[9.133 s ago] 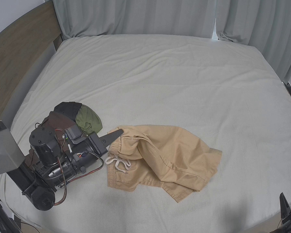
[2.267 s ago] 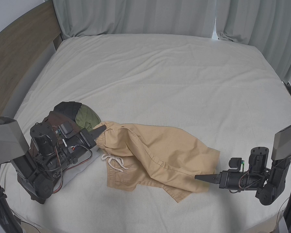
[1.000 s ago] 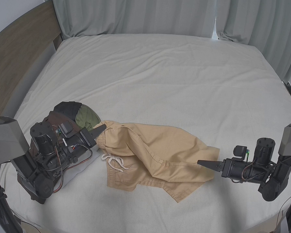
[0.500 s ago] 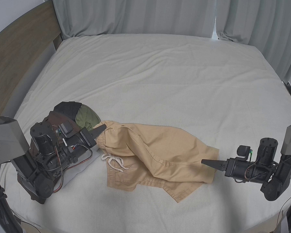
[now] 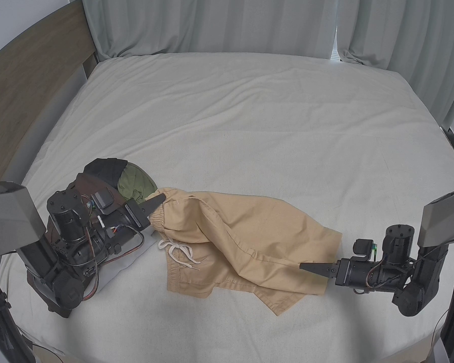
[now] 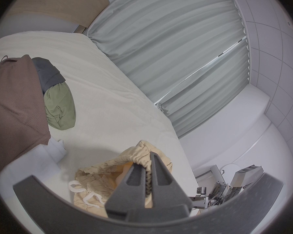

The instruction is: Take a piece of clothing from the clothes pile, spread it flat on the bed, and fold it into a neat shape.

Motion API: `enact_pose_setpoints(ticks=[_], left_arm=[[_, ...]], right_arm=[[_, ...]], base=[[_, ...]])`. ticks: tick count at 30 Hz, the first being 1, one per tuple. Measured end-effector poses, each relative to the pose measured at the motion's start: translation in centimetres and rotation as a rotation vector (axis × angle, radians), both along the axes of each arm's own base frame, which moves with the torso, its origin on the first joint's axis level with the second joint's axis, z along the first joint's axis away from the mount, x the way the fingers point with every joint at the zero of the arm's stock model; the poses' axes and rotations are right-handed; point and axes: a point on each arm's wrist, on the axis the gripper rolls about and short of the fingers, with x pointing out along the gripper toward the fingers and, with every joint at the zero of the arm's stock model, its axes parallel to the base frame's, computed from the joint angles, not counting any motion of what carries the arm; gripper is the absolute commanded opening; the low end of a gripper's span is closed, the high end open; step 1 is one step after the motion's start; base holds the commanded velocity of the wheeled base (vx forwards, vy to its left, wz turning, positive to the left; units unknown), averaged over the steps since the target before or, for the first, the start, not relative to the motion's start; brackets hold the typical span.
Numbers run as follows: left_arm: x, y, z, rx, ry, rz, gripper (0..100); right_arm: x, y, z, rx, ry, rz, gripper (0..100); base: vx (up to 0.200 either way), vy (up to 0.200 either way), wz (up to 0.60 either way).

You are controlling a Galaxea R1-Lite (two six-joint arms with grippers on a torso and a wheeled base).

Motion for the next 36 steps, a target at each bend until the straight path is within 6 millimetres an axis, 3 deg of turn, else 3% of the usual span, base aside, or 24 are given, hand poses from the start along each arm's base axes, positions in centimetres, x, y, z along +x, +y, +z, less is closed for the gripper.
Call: enact_pose_setpoints(ticks=[12,13,29,36], left_arm=[[0.0,0.0,0.0,-0.002,-0.001,0.001,0],[0.0,0.0,0.0,-0.002,-0.002,0.001,0],[0.1,0.0,0.1,-0.003,-0.004,-0.001,0],[0.0,-0.1,0.2,-0.004,-0.008,-0.003,0]], right_arm=[[0.3,0.9,-1.7,-0.013,0.042,0.030,100],[0.3,1.0,-1.7,-0.013,0.042,0.030,0],[0.5,0.8,-2.0,-0.014,0.044,0.021,0],[0.4,0.5,-0.1,0.002,-0.012,0.006,0]], base=[[0.000,0.000,0.00],[0.000,0.000,0.00],[0.000,0.000,0.00],[0.000,0.000,0.00]])
